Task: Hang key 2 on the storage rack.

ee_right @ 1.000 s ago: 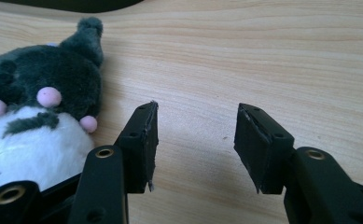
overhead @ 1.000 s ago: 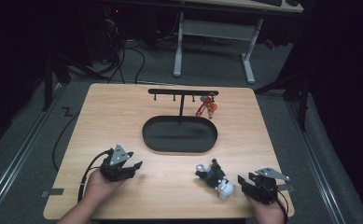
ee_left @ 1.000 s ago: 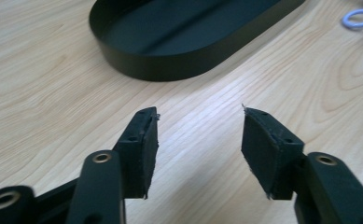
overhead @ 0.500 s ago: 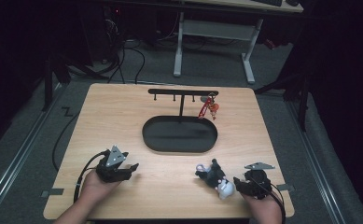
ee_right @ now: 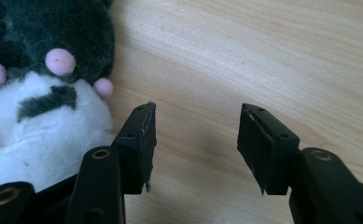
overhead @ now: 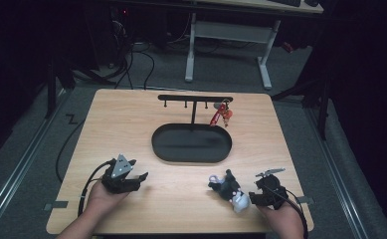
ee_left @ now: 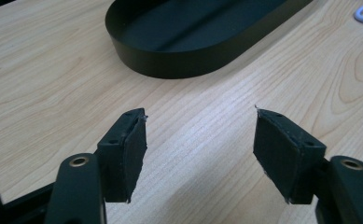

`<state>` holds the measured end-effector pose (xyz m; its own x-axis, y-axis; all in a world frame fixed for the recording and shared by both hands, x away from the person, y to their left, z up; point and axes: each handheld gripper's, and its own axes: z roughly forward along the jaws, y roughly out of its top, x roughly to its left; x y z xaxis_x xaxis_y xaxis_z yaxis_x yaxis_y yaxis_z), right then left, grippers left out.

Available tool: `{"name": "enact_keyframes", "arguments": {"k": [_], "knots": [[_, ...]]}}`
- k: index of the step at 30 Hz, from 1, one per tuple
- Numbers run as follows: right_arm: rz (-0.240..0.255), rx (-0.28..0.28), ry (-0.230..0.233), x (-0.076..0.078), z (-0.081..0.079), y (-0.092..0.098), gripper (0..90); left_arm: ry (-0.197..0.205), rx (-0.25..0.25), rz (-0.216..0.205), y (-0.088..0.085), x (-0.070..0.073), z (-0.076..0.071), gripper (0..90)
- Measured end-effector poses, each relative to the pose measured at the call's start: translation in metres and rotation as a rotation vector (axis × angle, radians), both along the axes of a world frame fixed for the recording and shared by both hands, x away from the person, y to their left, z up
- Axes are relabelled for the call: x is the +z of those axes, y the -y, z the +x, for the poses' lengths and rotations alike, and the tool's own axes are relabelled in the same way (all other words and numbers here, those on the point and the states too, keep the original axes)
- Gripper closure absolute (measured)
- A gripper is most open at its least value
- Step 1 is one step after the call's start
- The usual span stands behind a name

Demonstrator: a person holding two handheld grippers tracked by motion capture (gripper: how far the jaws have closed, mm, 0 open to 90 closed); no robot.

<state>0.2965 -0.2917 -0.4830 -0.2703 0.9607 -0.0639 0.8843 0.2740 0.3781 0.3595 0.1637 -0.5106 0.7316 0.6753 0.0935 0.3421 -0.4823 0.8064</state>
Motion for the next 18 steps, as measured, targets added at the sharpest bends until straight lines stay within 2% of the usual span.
{"name": "enact_keyframes", "arguments": {"k": [2, 7, 8, 12, 18], "knots": [[-0.018, 0.014, -0.028, 0.002, 0.002, 0.000, 45.8, 0.006, 0.003, -0.008, -0.001, 0.001, -0.001, 34.8], [-0.054, 0.030, -0.054, 0.006, 0.005, 0.000, 43.5, -0.012, -0.006, -0.012, -0.001, 0.000, 0.002, 34.8], [-0.080, 0.043, -0.073, 0.009, 0.008, 0.000, 42.5, -0.014, -0.008, -0.009, 0.000, -0.001, 0.002, 34.8], [-0.077, 0.049, -0.093, 0.011, 0.011, -0.002, 42.0, -0.008, -0.014, 0.000, 0.002, -0.001, 0.000, 34.8], [-0.076, 0.059, -0.130, 0.017, 0.012, -0.002, 40.8, -0.004, -0.015, -0.010, 0.000, 0.000, 0.000, 34.8]]}}
